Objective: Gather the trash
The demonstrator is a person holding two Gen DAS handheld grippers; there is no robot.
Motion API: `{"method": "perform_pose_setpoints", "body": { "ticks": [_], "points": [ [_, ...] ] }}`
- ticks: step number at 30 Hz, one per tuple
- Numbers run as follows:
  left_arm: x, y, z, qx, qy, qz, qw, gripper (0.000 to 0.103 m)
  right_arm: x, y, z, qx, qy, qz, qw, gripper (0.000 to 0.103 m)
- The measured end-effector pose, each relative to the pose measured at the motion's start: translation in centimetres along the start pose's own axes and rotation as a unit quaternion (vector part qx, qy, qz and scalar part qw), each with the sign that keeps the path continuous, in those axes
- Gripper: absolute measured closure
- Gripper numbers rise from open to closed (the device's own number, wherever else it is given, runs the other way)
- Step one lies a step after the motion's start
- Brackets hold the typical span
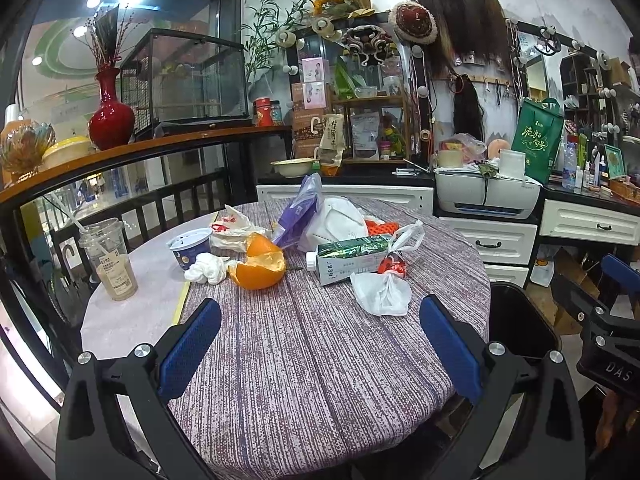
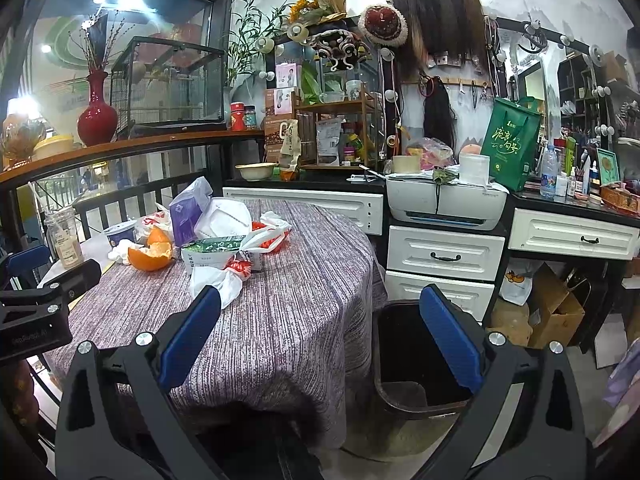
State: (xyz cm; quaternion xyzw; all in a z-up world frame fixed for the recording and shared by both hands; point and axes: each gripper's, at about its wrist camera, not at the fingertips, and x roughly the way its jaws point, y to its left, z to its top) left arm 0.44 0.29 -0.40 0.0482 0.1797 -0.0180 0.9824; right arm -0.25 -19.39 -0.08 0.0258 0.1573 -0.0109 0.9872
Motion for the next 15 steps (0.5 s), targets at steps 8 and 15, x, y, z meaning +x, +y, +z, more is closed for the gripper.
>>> {"method": "perform_pose_setpoints", "body": {
  "ticks": [8,15],
  "points": [
    [0.03,0.12,0.00,-0.001,0.001,0.000,1.0000,0.005,0.01,-0.03,-0.03,0.000,0.000,0.000,1.000,0.005],
    [0.18,0.44,-0.17,-0.004,0.003,0.002,1.0000,0.005,0.02,0.00,-0.06,0.000,0.000,0.000,1.000,0.005]
  ]
}}
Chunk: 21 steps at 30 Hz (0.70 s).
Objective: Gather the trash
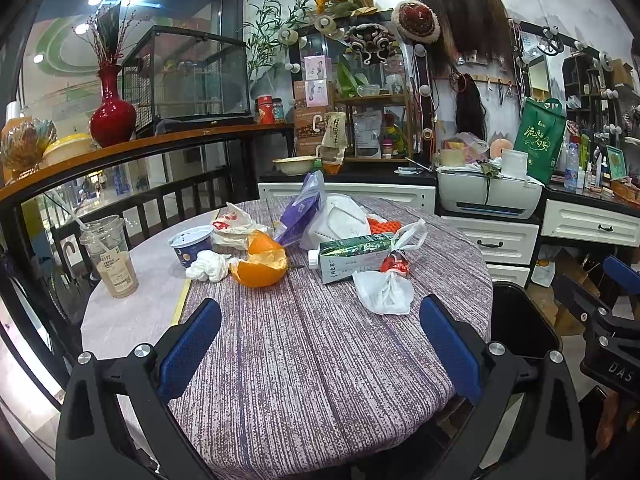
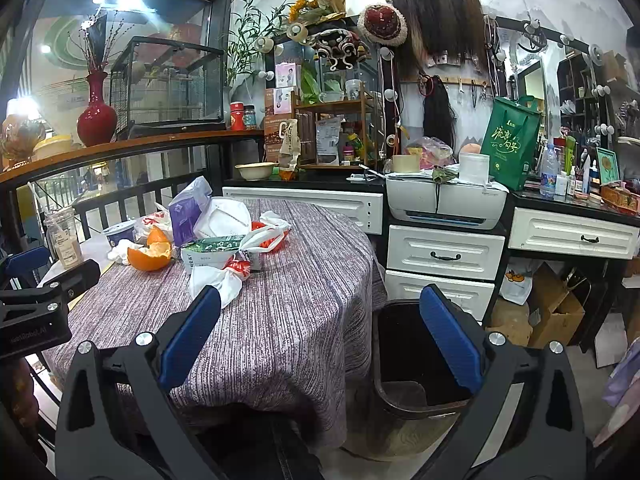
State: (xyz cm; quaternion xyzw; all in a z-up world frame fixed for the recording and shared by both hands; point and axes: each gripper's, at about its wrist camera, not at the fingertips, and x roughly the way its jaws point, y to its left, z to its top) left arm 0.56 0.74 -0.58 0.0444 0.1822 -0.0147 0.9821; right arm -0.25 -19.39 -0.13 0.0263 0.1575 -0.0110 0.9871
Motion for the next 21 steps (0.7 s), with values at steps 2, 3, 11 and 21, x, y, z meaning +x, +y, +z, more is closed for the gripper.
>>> {"method": "perform_pose_setpoints", "body": {
  "ticks": [2,3,11,21],
  "points": [
    [0.01,0.03,-0.02,0.000,0.000,0.000,1.0000,0.005,0.01,0.00,-0.01,0.000,0.000,0.000,1.000,0.005],
    [0.02,0.08,-0.06,0.000,0.000,0.000,1.0000,0.005,0.02,0.00,-0.01,0.000,0.000,0.000,1.000,0.005],
    [0.25,0.09,-0.14,-0.002,0.005,-0.003,1.0000,0.005,0.14,0.00,-0.05,0.000,0.002,-0.001,1.000,0.005],
    [0.35,0.06,-0.24,-0.002,0.006,-0.003,1.0000,0.005,0.48,-0.09,-0.33,0.000,0.005,-0.001,1.000,0.005]
  ]
}}
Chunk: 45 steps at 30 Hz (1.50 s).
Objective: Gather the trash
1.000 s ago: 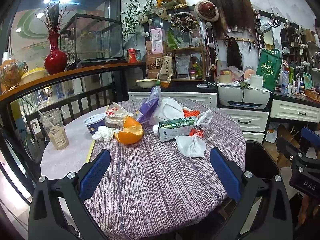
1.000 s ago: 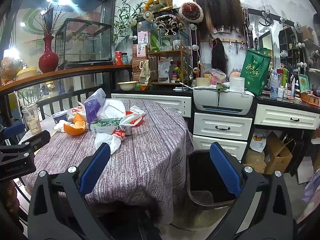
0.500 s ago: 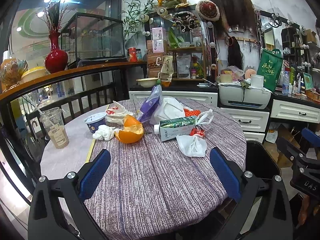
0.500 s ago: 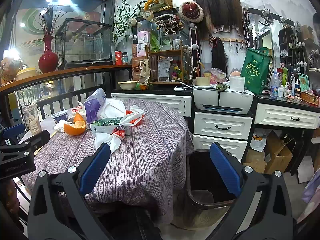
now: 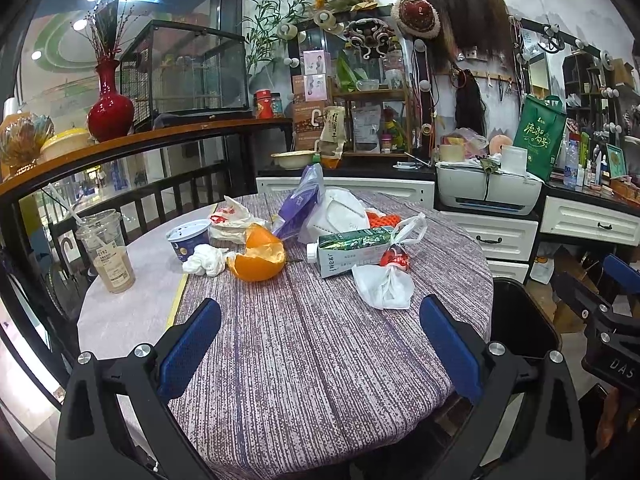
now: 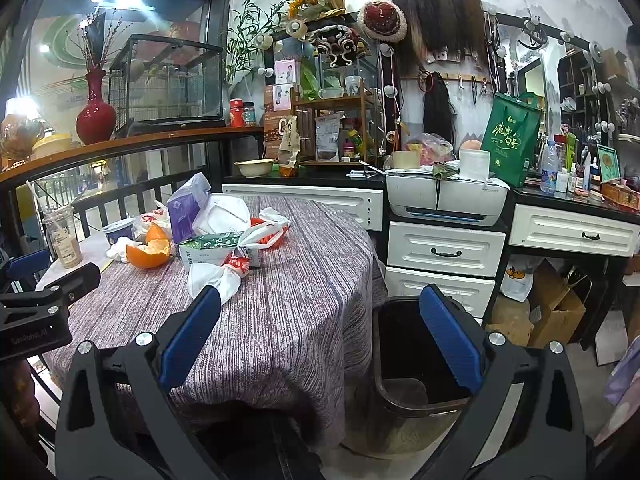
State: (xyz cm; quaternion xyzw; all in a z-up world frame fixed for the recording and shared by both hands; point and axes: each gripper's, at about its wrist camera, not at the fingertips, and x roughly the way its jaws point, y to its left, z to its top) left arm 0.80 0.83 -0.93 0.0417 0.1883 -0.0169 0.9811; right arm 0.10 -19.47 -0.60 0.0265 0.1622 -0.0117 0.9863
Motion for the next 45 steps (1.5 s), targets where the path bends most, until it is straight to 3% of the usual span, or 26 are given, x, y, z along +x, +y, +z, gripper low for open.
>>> {"method": "perform_pose_setpoints", "body": {
  "ticks": [18,23,28,33,38,41,45],
  "points": [
    [1.1,0.7,-1.0,-0.006,0.017,-0.010,0.9998,0.005,0.8,0.1,-0.1,-0.008,0.011,0.009,1.000,0.005],
    [3.4,2.1,-1.2,-0.014,0.068,-0.035,0.9970,0.005,4.4,1.4,-0.7,-0.032,0.109,0.052,0.992,0.005],
    [5.9,4.4,-1.1,-0.019,0.117,-0.020,0.9927,0.005,6.9,2.9,-0.7,-0.055,0.138,0.092,0.985,0.005],
    [6.8,6.6,-0.8,-0.034,0.153,-0.012,0.9876,0.005,10.2,3.2,0.0,-0.012,0.195,0.146,0.970,0.005],
    [8.1,6.2,0.2,0.033,0.149,0.002,0.9882,0.005,13.9,3.4,1.3,0.013,0.223,0.158,0.962,0.008],
    [9.8,6.5,1.0,0.042,0.157,-0.021,0.9865,0.005,15.8,4.4,2.2,0.013,0.234,0.176,0.956,0.013],
    [12.0,7.4,2.3,0.045,0.147,-0.015,0.9880,0.008,17.9,6.0,3.1,0.003,0.239,0.184,0.953,0.019]
  ]
}}
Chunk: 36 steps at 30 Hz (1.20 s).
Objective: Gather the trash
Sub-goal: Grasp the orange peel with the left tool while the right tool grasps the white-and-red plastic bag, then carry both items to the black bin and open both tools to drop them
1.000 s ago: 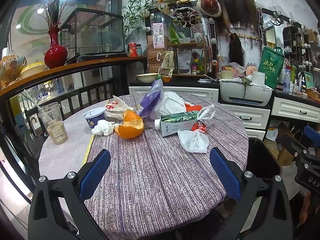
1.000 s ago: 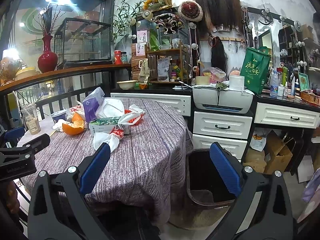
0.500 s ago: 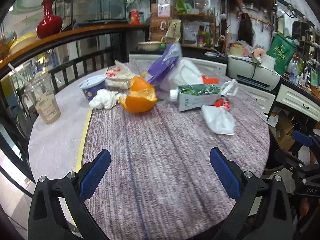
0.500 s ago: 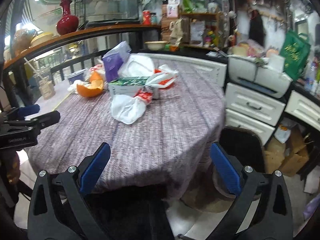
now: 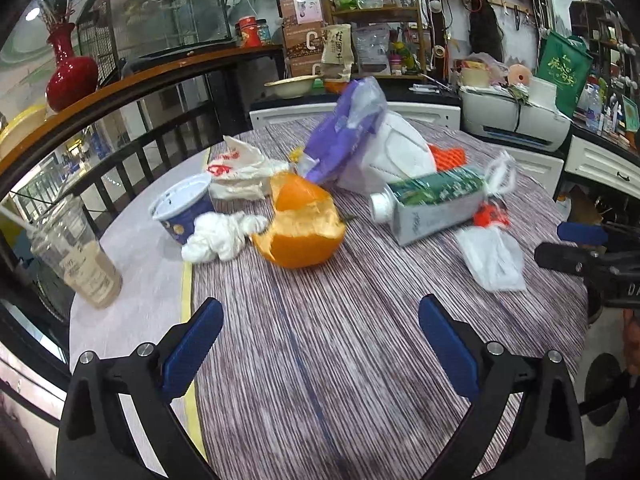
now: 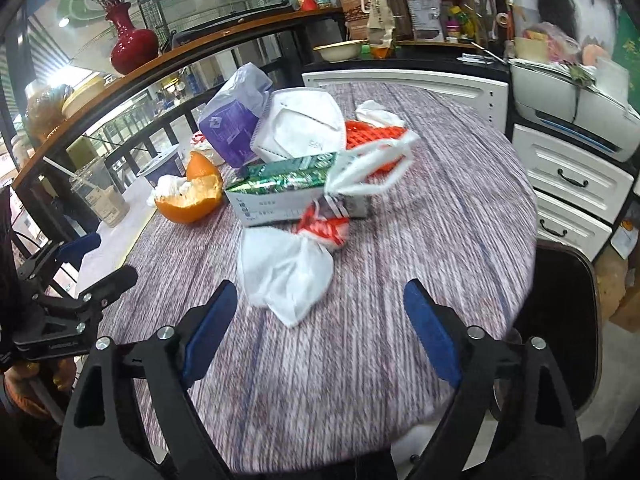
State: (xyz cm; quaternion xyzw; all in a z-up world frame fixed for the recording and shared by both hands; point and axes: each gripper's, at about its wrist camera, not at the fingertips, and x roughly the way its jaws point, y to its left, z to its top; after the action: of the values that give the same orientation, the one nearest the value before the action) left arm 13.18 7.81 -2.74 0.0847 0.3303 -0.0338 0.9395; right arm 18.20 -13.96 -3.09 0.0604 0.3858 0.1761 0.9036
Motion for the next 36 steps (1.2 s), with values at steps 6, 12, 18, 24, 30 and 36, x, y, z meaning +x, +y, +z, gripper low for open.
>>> {"method": "perform_pose_setpoints", "body": {
  "ticks": [6,12,18,24,30,36],
  "points": [
    [3.9,1.2,2.6,0.011,0.045,-0.005,0.9989,0.024,3.1,-1.3,1.6,0.040,0.025,0.005,0.999,0.031],
    [6.3,0.5,3.8,0.048,0.075,-0.009,0.9960,0.024,5.1,-2.4,2.9,0.074,0.042,0.032,0.996,0.049],
    [7.8,-0.3,3.9,0.074,0.106,-0.030,0.9911,0.032,6.2,-2.6,2.9,0.080,0.057,0.050,0.994,0.074],
    [8.8,-1.2,3.3,0.072,0.138,-0.058,0.9860,0.069,6.1,-2.7,2.8,0.082,0.052,0.061,0.993,0.079],
    [8.0,-1.1,2.9,0.066,0.124,-0.052,0.9886,0.083,4.8,-1.9,2.8,0.050,0.033,0.059,0.997,0.080],
    [6.6,-0.7,3.4,0.038,0.104,-0.060,0.9921,0.093,3.9,-1.1,2.4,0.024,0.023,0.063,0.997,0.082]
  ]
}}
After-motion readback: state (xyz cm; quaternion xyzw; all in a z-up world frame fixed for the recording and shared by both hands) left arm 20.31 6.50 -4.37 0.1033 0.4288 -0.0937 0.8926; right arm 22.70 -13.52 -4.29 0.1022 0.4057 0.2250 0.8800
